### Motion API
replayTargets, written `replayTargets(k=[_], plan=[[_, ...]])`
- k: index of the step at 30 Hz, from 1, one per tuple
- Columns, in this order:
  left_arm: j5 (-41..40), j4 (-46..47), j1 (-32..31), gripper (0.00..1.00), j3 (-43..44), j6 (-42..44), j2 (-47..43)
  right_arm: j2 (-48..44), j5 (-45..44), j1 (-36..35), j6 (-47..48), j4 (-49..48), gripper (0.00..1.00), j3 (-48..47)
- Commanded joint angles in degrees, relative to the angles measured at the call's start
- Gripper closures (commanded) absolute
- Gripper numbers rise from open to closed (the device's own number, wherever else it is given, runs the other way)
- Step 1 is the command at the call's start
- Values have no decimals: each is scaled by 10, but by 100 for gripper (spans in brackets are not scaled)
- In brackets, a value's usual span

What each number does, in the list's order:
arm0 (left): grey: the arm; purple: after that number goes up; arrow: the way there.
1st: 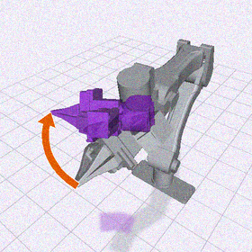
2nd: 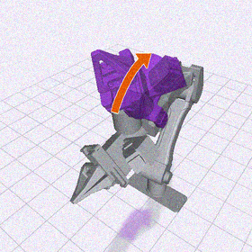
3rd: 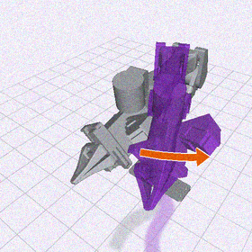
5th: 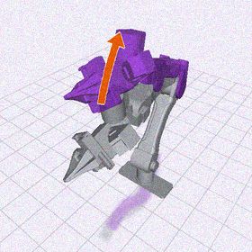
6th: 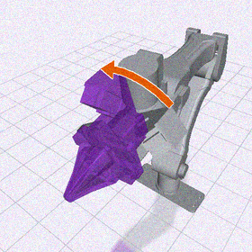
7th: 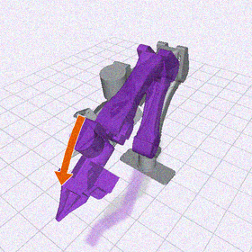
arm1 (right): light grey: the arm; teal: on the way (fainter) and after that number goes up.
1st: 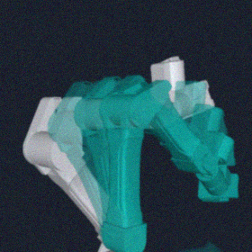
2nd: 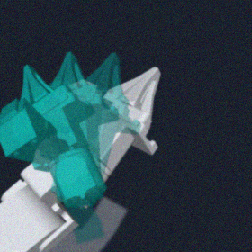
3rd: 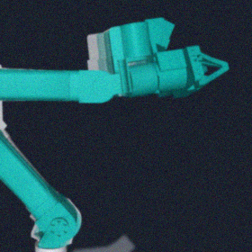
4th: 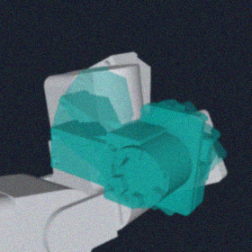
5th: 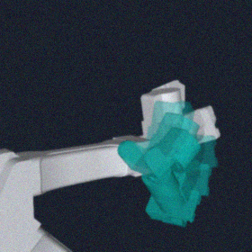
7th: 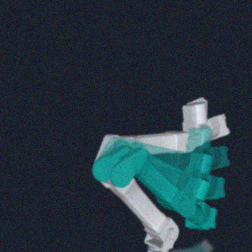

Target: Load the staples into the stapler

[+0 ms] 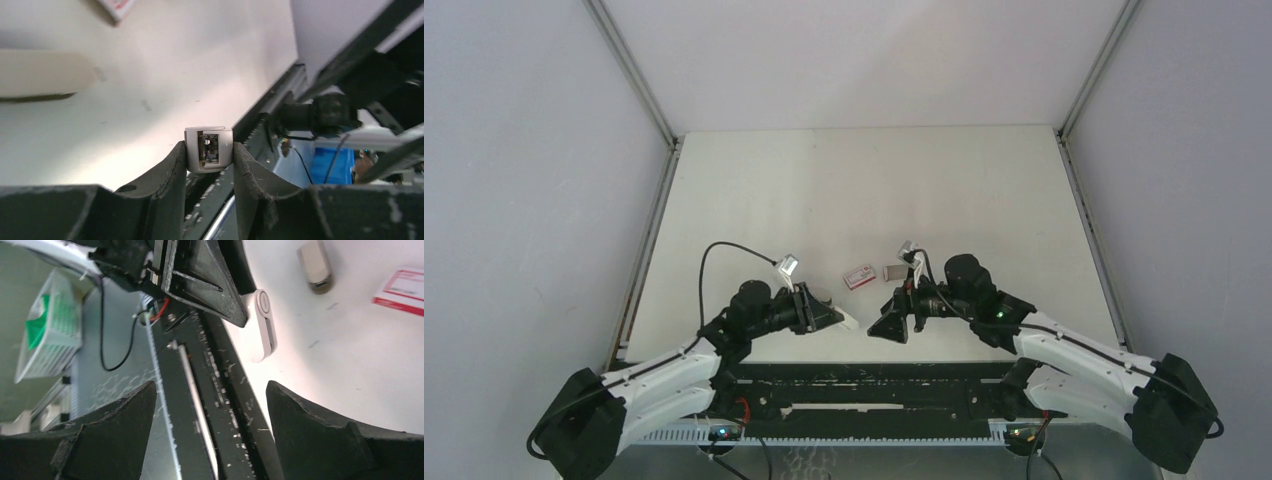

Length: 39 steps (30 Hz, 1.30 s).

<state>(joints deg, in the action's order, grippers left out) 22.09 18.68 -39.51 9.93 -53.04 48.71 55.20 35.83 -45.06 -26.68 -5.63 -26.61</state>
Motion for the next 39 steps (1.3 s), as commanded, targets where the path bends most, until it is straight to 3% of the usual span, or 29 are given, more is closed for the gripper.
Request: replayTargets(k=[1,8,12,18,24,29,34,39], plan=[[-47,28,26,100,-25,-17,31,-44,-100,5,48,59,21,-6],[-90,11,39,99,-44,-8,42,-78,-151,6,47,64,21,19],[-95,-14,54,65,-44,13,46,-90,-168,6,43,58,21,32],[-104,-51,75,36,-38,41,53,-103,-180,8,45,58,21,39],[-167,-154,84,23,-12,77,0,-114,-217,9,45,76,21,39],[-200,-190,107,13,31,122,-42,-114,-314,26,21,102,21,24],[-139,-149,230,11,99,175,21,-80,-333,139,22,108,20,0],[-120,-76,408,10,126,175,43,-34,-394,286,27,64,20,3]])
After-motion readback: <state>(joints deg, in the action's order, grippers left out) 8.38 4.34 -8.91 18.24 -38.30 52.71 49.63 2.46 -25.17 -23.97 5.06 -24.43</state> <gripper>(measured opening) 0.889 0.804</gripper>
